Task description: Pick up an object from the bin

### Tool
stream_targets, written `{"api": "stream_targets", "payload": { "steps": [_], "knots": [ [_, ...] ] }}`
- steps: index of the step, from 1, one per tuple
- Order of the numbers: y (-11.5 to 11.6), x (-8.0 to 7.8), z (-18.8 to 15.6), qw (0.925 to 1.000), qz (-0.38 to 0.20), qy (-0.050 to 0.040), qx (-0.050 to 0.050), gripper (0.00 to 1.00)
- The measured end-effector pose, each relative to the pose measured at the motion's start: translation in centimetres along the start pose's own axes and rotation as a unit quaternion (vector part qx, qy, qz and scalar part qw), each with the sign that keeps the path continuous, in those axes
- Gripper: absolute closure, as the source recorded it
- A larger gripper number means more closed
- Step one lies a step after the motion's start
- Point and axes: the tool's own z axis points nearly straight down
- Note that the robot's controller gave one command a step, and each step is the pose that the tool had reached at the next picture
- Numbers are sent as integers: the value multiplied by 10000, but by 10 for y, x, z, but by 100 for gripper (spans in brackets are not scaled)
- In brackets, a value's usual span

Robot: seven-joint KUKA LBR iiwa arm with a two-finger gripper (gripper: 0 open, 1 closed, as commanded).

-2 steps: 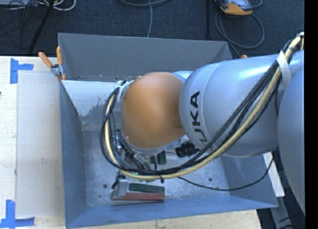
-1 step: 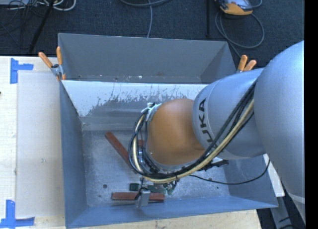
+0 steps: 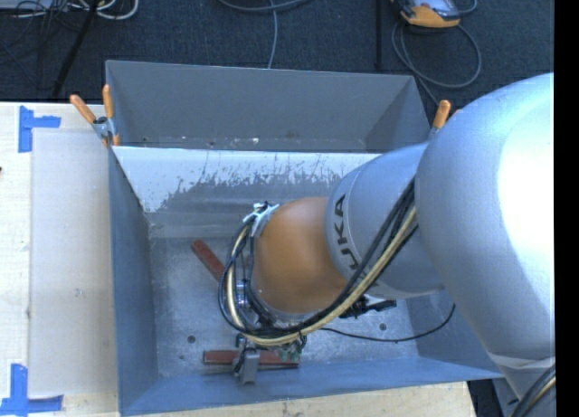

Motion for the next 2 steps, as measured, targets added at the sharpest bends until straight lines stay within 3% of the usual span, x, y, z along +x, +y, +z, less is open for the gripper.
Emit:
{"api": "stream_targets", "payload": {
  "steps": [1,2],
  "knots": [
    [0,4,-1,10000,2,72,13,100],
    [-27,-3,-2,9767,-2146,29,-18,100]
  ]
}}
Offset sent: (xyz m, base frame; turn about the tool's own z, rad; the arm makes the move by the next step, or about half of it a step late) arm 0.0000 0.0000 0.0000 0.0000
